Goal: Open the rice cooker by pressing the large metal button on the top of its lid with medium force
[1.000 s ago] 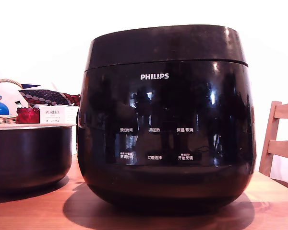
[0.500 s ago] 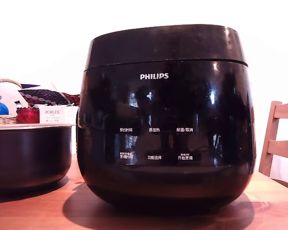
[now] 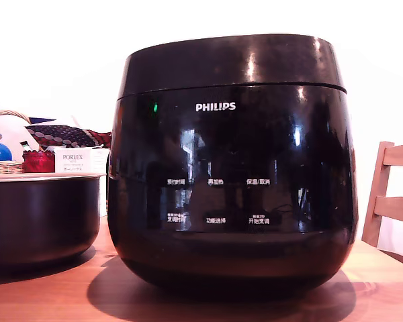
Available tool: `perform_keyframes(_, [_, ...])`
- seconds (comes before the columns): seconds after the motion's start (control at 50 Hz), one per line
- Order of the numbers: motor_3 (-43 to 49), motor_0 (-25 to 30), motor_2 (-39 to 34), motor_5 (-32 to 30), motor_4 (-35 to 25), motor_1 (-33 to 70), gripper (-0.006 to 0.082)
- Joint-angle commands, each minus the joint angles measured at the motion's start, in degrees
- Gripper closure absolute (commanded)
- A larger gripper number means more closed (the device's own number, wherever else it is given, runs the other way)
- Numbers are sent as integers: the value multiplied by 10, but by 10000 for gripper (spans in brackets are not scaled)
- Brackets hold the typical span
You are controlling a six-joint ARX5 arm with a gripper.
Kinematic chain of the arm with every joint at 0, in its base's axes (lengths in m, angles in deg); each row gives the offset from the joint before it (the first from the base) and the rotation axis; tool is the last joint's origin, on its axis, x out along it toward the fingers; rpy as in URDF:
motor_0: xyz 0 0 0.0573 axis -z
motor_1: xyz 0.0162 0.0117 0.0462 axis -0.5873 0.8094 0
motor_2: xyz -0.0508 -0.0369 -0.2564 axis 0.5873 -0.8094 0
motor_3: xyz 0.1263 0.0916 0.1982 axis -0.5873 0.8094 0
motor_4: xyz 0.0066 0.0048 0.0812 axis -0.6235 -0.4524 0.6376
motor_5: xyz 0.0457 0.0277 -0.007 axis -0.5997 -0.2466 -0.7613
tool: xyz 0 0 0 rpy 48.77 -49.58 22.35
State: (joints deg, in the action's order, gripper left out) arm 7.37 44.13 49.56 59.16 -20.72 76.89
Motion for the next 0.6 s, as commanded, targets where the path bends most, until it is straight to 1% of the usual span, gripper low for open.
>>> perform_keyframes(0.0, [6, 15, 13, 2, -19, 25, 786])
perform_keyframes(0.18, [11, 48, 62, 2, -72, 90, 786])
perform_keyframes(0.32, [3, 73, 96, -4, -92, 169, 786])
perform_keyframes(0.34, [1, 78, 100, -39, -92, 180, 786])
perform_keyframes(0.36, [2, 83, 105, -39, -92, 193, 786])
perform_keyframes(0.38, [1, 87, 108, -61, -92, 203, 786])
perform_keyframes(0.4, [1, 91, 114, -69, -92, 215, 786])
perform_keyframes(0.44, [-3, 104, 123, -71, -92, 239, 786])
perform_keyframes(0.46, [-7, 110, 126, -87, -91, 251, 786])
perform_keyframes(0.58, [-46, 150, 144, -109, -84, 318, 786])
